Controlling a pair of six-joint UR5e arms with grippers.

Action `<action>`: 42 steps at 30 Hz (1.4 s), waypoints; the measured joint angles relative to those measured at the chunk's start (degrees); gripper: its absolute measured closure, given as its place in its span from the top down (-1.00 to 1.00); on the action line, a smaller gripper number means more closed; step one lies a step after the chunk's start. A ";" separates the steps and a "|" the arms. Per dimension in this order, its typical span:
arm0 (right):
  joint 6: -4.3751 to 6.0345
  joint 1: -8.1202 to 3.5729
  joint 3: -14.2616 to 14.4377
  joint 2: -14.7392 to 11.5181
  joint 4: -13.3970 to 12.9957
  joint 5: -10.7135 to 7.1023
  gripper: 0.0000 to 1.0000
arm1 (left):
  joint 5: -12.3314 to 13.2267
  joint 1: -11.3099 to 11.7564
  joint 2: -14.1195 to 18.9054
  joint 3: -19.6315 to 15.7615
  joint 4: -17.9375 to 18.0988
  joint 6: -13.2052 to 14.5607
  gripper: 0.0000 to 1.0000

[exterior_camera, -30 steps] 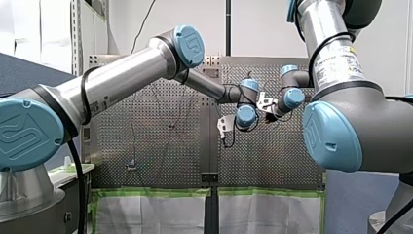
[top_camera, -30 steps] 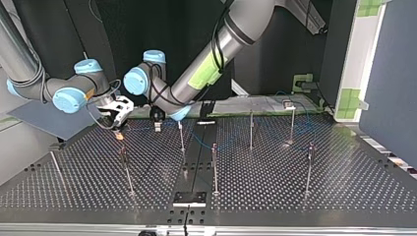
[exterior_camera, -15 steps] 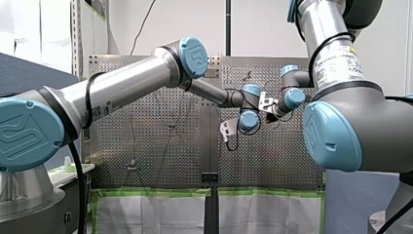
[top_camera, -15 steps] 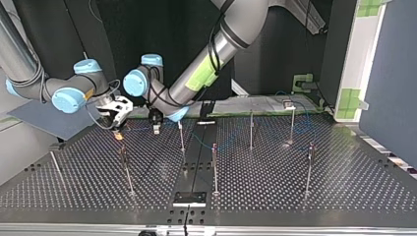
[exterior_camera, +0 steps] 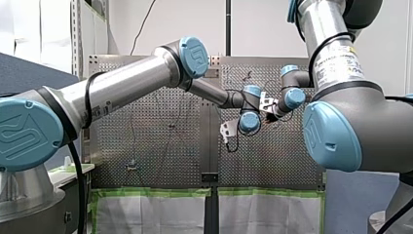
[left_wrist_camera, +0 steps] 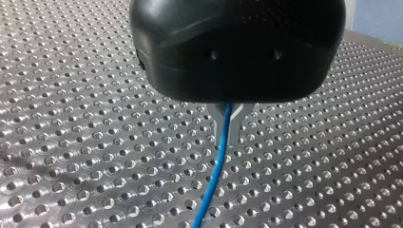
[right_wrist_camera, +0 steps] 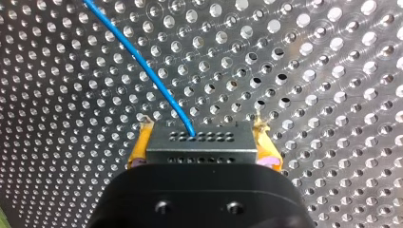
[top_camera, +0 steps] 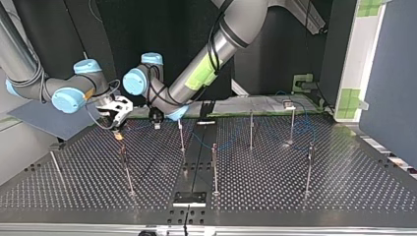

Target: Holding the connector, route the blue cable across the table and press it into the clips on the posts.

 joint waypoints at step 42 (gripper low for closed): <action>2.95 0.29 -3.79 -16.07 6.44 -1.56 -1.00 | -3.25 -2.37 18.45 -7.98 2.30 2.87 -1.00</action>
